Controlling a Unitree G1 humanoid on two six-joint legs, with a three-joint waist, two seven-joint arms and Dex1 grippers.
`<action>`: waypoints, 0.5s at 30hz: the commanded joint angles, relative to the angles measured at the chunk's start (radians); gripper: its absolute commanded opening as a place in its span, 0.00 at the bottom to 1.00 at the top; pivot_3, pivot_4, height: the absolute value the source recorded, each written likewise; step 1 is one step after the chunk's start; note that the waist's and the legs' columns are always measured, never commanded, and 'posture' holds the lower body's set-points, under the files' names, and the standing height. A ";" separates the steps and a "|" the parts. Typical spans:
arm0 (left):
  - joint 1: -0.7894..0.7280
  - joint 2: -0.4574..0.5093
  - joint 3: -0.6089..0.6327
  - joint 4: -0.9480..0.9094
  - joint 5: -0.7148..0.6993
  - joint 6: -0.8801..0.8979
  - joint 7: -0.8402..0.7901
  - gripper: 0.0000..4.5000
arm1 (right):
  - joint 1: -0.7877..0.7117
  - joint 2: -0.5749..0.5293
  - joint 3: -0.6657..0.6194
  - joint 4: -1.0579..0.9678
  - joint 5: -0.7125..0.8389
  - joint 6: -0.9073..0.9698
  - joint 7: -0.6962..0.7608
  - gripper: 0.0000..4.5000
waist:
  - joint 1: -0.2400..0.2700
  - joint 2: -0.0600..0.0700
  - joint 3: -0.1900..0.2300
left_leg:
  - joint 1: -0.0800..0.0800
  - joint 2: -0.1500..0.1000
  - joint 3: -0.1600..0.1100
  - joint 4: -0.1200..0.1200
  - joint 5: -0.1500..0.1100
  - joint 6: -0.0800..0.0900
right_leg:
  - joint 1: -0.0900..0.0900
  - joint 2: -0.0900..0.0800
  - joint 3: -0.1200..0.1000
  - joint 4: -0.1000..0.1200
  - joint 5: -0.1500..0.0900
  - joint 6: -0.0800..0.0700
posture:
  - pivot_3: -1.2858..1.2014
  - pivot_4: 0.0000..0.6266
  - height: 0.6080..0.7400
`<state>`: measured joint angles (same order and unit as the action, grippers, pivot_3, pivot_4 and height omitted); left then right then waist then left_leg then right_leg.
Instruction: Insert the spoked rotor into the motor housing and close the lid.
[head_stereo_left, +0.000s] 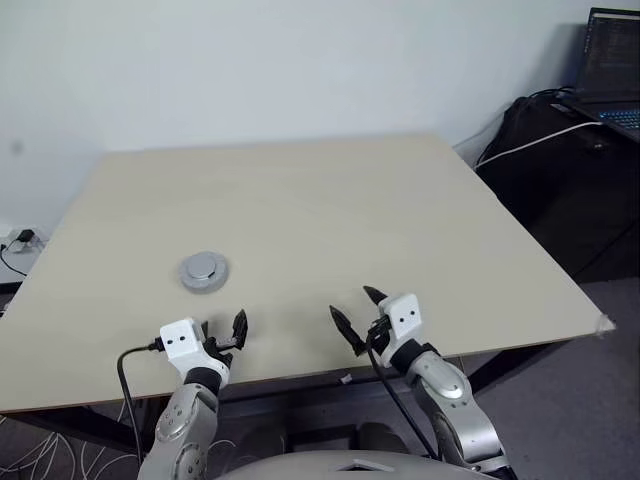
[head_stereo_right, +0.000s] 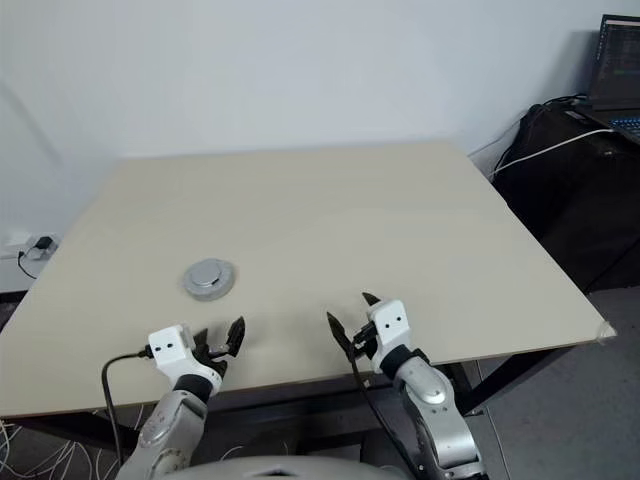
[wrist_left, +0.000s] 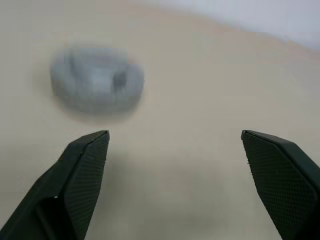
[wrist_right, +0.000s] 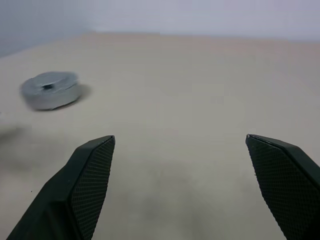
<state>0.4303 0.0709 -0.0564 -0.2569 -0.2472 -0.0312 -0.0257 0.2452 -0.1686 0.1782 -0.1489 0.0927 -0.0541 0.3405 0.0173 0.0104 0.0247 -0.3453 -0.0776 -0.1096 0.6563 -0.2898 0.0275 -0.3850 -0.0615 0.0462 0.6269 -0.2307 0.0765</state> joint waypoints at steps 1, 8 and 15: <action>-0.016 -0.017 -0.014 0.040 0.137 -0.180 0.024 1.00 | 0.005 0.013 -0.021 0.028 -0.061 -0.126 -0.061 1.00 | 0.001 0.000 0.000 | 0.000 0.000 0.000 0.000 0.000 0.000 | 0.000 0.000 0.000 0.000 0.000 0.000 | 0.52 0.00 1.00; -0.039 -0.045 -0.010 0.199 0.304 -0.391 0.093 1.00 | 0.037 0.042 -0.050 0.088 -0.091 -0.225 -0.132 1.00 | 0.008 0.000 0.000 | -0.003 -0.001 0.000 -0.002 0.000 0.000 | -0.006 0.002 0.000 0.001 -0.001 -0.001 | 0.52 0.00 1.00; -0.042 -0.054 -0.003 0.229 0.313 -0.407 0.091 1.00 | 0.055 0.069 -0.055 0.071 -0.091 -0.208 -0.165 1.00 | 0.008 0.000 0.000 | -0.003 -0.001 0.000 -0.002 0.000 0.000 | -0.005 0.001 0.000 0.001 -0.001 0.000 | 0.52 0.00 1.00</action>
<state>0.4009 0.0207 -0.0643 -0.0188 0.0613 -0.4105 0.0646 0.3055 -0.1022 0.1317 -0.0435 0.0037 -0.2533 0.1835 0.0253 0.0103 0.0244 -0.3482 -0.0782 -0.1093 0.6543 -0.2900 0.0279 -0.3902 -0.0602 0.0459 0.6280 -0.2318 0.0763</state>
